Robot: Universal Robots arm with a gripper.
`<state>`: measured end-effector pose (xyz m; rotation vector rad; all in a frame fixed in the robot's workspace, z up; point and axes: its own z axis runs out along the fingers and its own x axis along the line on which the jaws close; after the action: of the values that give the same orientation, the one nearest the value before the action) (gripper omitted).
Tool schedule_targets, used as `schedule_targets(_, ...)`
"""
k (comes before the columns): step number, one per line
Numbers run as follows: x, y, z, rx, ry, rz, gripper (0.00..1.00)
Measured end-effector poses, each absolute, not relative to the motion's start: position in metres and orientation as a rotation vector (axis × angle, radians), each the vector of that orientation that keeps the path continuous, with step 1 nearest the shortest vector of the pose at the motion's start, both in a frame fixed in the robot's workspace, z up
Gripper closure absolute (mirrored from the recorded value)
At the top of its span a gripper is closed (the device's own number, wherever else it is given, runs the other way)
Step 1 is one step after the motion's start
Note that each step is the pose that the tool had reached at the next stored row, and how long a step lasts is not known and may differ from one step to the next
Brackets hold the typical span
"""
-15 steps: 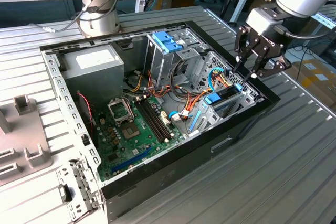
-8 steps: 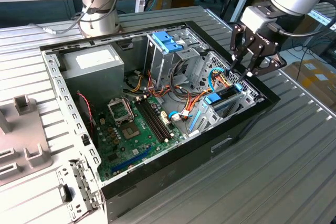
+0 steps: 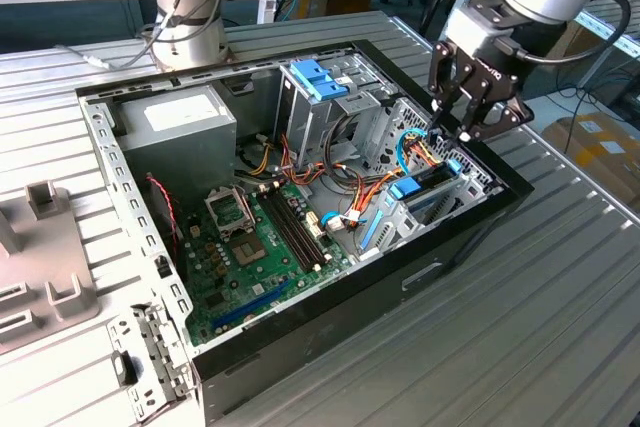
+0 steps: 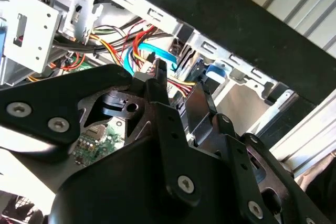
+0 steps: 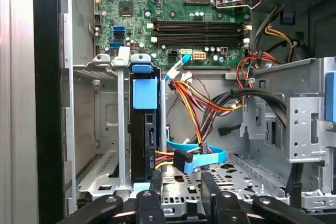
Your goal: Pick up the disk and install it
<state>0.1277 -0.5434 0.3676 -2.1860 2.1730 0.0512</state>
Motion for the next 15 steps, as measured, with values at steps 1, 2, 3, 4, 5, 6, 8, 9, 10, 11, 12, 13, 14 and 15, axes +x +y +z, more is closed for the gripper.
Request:
schedule_targets(1,0.126,-0.543,0.368,-2.186,2.173,0.051,0.58)
schedule_targets(2,0.124,-0.543,0.368,-2.186,2.172,0.05,0.58)
schedule_targets(3,0.123,-0.543,0.368,-2.186,2.172,0.05,0.58)
schedule_targets(4,0.121,-0.543,0.368,-2.185,2.172,0.05,0.58)
schedule_targets(5,0.118,-0.543,0.368,-2.185,2.172,0.051,0.58)
schedule_targets(6,0.117,-0.543,0.368,-2.184,2.171,0.052,0.58)
schedule_targets(8,0.114,-0.544,0.368,-2.183,2.17,0.053,0.58)
schedule_targets(9,0.114,-0.543,0.368,-2.183,2.17,0.054,0.58)
schedule_targets(10,0.114,-0.543,0.369,-2.177,2.164,0.065,0.58)
schedule_targets(11,0.114,-0.543,0.37,-2.176,2.163,0.067,0.58)
schedule_targets(12,0.114,-0.543,0.37,-2.175,2.162,0.07,0.58)
schedule_targets(13,0.114,-0.543,0.371,-2.174,2.161,0.072,0.58)
schedule_targets(14,0.114,-0.543,0.372,-2.173,2.16,0.074,0.58)
schedule_targets(15,0.114,-0.543,0.372,-2.172,2.159,0.076,0.58)
